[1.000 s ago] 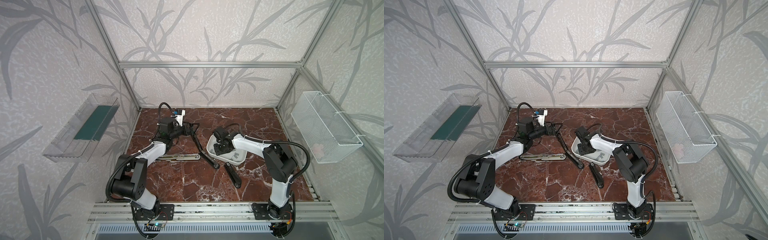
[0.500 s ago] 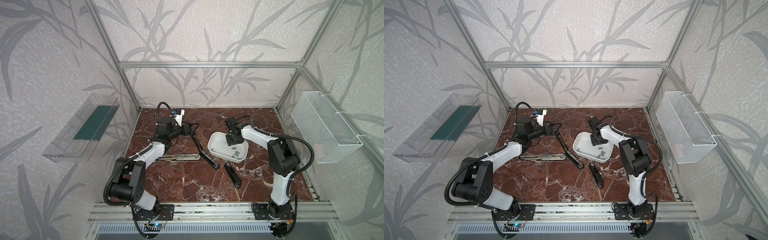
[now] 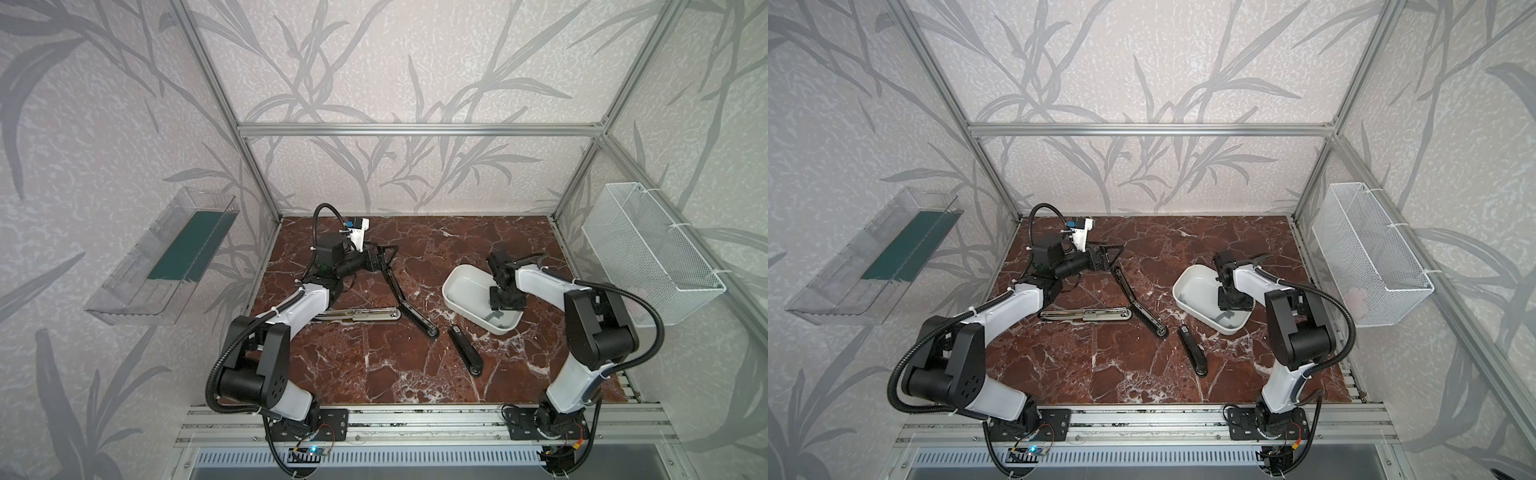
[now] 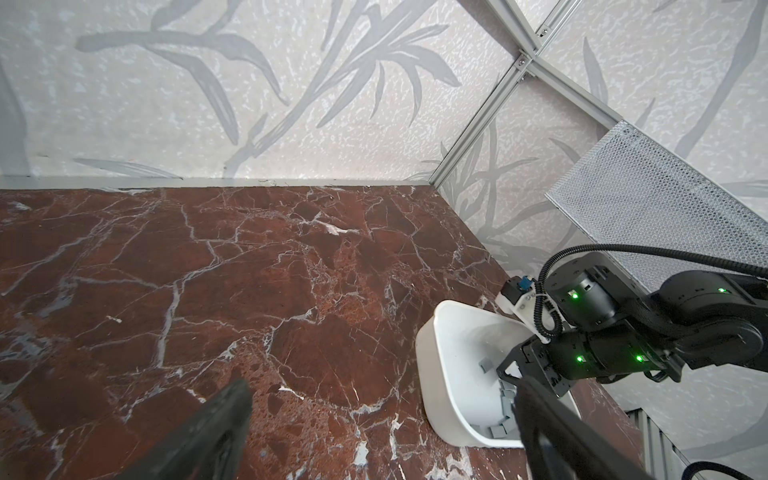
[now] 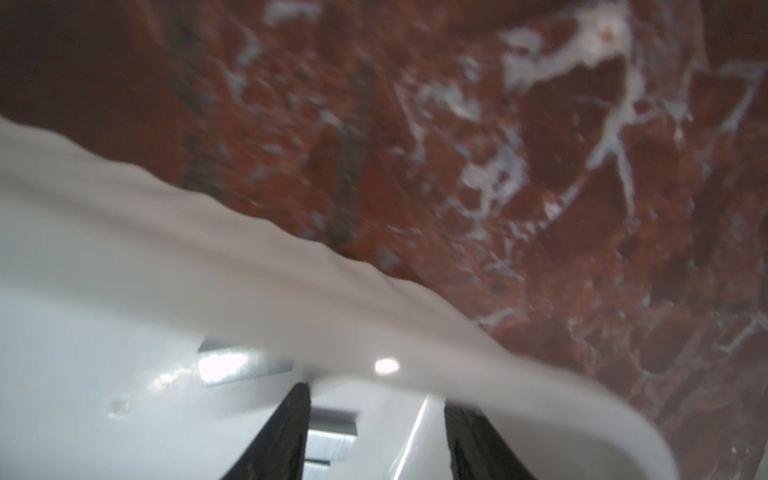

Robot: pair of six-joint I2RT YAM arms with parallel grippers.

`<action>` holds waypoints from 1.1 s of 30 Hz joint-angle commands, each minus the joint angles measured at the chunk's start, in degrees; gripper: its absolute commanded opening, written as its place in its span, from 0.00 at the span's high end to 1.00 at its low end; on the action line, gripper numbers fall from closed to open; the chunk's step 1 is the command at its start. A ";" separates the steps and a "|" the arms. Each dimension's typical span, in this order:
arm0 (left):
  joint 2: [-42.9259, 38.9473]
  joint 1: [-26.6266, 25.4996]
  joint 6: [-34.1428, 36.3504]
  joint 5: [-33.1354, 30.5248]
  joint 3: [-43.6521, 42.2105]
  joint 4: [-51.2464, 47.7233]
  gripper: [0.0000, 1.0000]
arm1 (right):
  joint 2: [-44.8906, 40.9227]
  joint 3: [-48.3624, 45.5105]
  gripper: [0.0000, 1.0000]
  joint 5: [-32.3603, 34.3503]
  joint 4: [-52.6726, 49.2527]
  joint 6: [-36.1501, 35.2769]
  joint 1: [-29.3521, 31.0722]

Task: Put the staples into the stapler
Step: 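Move the right gripper over the white tray toward the grey staple strips, then lower the right gripper into the tray and grasp a grey staple strip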

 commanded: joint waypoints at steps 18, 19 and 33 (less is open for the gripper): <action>-5.78 0.08 -3.64 2.31 -5.01 6.36 0.01 | -11.40 -6.82 0.50 -12.14 2.93 15.32 21.03; -6.10 0.08 -3.68 2.26 -5.26 6.47 0.01 | -10.34 -5.94 0.50 -11.78 3.82 14.87 21.09; -9.91 -0.21 3.17 -2.21 -5.73 -0.92 0.01 | -6.47 -2.67 0.50 -2.33 3.19 4.19 21.02</action>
